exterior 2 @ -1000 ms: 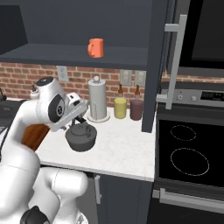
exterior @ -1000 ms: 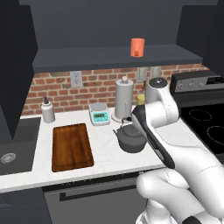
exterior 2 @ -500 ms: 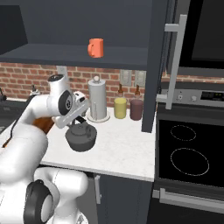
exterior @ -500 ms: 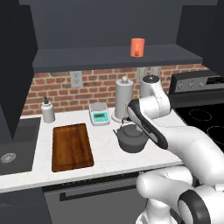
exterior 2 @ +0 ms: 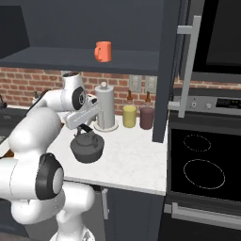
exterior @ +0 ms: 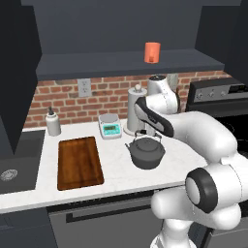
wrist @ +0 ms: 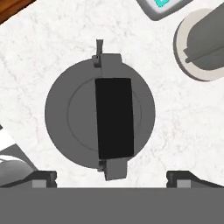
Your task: Pick the kettle from the counter and place it on the tray. Then pick the mug from the cabinet and place it on the tray. Then close the cabinet doors.
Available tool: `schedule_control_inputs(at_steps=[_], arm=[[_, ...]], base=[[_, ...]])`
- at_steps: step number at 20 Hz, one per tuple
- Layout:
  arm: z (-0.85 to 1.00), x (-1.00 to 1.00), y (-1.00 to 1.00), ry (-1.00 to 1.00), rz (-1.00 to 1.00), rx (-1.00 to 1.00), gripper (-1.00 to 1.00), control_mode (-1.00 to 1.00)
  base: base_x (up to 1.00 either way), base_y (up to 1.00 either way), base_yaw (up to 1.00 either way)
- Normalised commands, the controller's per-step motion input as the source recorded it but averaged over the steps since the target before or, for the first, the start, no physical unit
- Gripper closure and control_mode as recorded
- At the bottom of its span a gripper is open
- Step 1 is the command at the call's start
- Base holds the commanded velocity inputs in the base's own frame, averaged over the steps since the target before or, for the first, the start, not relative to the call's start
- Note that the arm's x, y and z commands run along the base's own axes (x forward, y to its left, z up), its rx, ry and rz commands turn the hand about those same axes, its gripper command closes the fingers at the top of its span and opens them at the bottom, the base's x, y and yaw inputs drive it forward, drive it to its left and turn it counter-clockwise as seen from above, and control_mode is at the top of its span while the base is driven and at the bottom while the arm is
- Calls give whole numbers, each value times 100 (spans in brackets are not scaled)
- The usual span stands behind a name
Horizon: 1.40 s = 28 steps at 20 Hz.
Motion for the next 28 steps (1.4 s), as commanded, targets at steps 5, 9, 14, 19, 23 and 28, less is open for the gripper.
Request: schedule_control_inputs(at_steps=[5,9,14,19,23,28], arm=[[-36,3,0,0,0,0,-100,-100],[-39,1,0,0,0,0,-100,-100],[-30,6,0,0,0,0,-100,-100],[-22,10,0,0,0,0,-100,-100],[-17,4,0,0,1,0,-100,-100],[-8,-4,0,-1,4,0,100,-100]], base=[[0,0,0],[0,0,0],[0,0,0],[0,0,0],[0,0,0],[0,0,0]])
